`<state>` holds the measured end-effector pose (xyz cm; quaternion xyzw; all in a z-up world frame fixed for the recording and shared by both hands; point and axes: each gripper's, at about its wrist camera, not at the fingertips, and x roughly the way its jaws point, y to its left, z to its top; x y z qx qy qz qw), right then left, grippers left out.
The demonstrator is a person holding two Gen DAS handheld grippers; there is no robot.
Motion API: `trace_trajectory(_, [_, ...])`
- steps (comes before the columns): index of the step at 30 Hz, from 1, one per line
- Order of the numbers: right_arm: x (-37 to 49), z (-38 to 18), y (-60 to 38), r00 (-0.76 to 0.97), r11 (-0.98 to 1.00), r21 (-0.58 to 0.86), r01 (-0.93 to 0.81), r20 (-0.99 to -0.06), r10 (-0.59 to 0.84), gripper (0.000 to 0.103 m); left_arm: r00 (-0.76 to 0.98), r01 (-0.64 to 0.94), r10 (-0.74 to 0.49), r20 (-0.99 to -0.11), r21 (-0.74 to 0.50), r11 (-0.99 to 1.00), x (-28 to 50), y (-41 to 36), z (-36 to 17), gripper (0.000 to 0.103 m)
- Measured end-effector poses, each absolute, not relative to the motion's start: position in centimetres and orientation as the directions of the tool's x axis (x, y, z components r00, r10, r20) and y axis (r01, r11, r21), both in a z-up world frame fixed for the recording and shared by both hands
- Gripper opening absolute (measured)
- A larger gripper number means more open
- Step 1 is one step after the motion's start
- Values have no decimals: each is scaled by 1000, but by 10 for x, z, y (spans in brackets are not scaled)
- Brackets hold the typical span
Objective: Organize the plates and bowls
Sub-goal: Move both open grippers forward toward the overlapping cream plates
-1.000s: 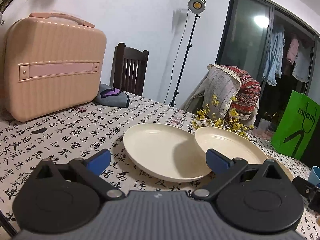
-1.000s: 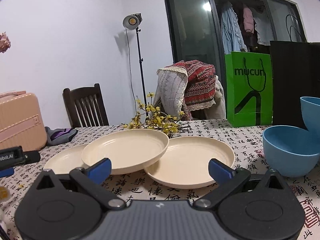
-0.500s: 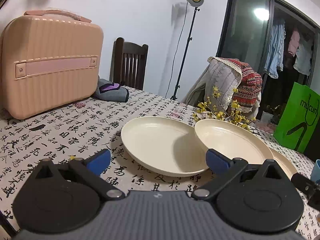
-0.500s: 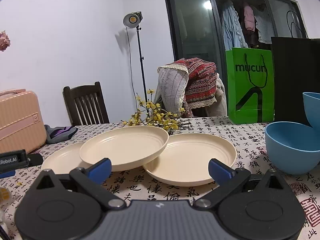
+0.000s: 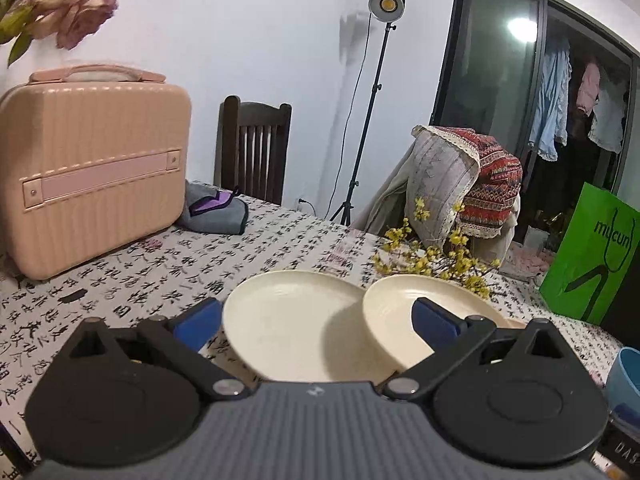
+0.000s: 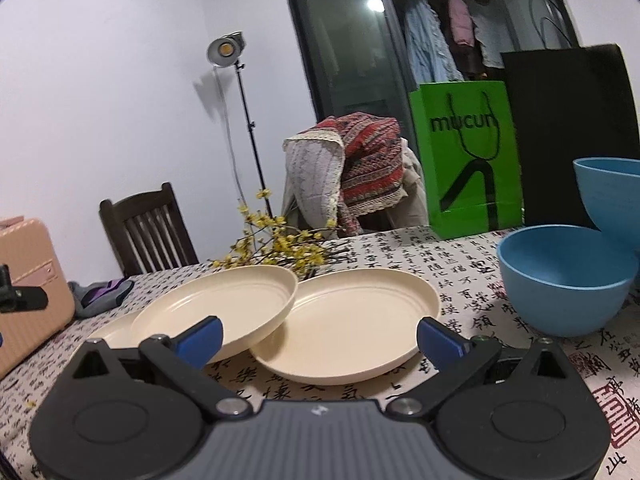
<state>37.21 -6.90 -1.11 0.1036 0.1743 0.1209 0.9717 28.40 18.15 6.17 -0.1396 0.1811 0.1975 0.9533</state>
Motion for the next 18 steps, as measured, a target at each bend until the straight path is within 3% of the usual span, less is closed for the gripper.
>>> trace_trajectory(9, [389,-10,-87,906,937,328,-117,-352,236,103,854,-424,322,-409,-190,886,304,179,70,103])
trace_trajectory(18, [398,17,-81,903,948,293,-123,-362,229,103,847,-425,293,-443,-235,874,333,186,68,103])
